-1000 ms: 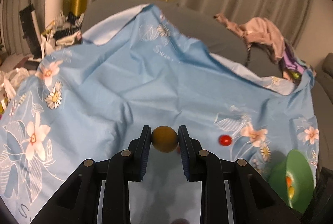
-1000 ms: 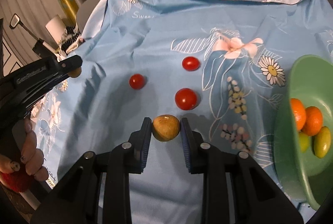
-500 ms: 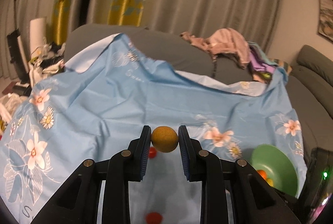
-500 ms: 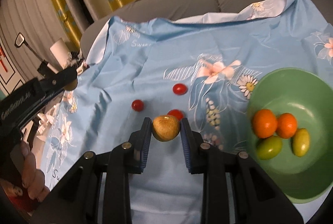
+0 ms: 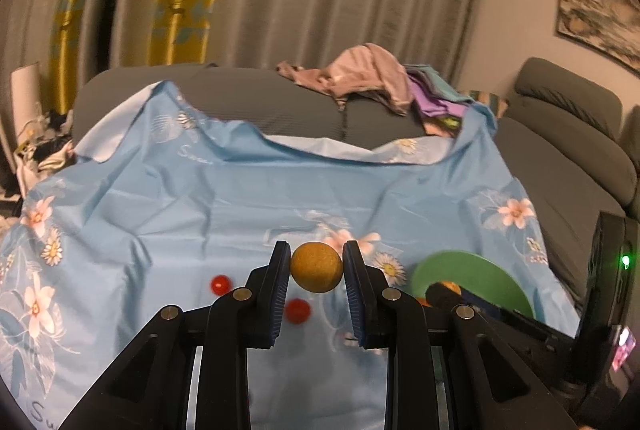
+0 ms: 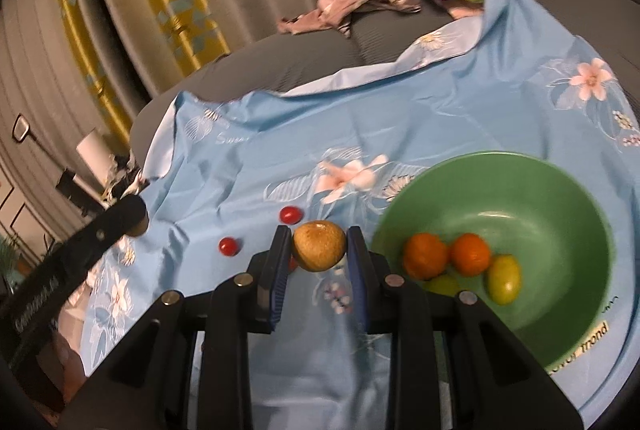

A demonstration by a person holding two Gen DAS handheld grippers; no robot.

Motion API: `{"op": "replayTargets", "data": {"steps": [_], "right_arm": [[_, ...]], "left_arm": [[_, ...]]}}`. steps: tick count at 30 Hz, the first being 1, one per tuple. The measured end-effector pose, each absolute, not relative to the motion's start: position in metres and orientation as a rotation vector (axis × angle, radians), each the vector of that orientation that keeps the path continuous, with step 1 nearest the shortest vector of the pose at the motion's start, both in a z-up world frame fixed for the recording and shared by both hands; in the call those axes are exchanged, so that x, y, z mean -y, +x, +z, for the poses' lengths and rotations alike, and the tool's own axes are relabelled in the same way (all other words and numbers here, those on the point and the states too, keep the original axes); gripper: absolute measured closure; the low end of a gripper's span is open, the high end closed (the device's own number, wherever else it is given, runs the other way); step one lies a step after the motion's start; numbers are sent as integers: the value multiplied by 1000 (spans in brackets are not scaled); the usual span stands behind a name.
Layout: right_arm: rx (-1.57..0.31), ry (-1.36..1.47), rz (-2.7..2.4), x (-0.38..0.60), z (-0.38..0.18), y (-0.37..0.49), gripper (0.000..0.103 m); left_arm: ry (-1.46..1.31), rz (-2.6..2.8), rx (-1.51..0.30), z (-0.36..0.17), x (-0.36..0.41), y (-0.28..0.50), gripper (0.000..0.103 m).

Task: Organize fruits
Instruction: 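Carry both small fruits over the green bowl and lower them inside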

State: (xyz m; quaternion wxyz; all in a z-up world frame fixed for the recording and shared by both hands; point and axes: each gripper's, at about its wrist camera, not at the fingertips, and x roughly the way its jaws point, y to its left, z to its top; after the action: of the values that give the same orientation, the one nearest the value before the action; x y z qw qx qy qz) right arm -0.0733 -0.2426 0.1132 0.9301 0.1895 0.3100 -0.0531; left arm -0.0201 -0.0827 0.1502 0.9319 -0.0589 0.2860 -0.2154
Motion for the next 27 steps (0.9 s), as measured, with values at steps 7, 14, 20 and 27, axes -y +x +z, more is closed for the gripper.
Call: {"op": "replayTargets", "data": {"steps": [7,14,20,27], "right_arm": [[-589,432,-157,267,120,-90,74],[-549,494,-241,303,123,-109,74],[-569,564,-309,329,111,-115,74],[-622,584,-333,335,99,-107,74]], "left_arm": [[-72,-531,-616,144,115,-30,76],[9,-650,-651,140,163,-34,76],[71,-716,-692,120,196,-36,76],[94,-746,-768,97,215,-32,76]]}}
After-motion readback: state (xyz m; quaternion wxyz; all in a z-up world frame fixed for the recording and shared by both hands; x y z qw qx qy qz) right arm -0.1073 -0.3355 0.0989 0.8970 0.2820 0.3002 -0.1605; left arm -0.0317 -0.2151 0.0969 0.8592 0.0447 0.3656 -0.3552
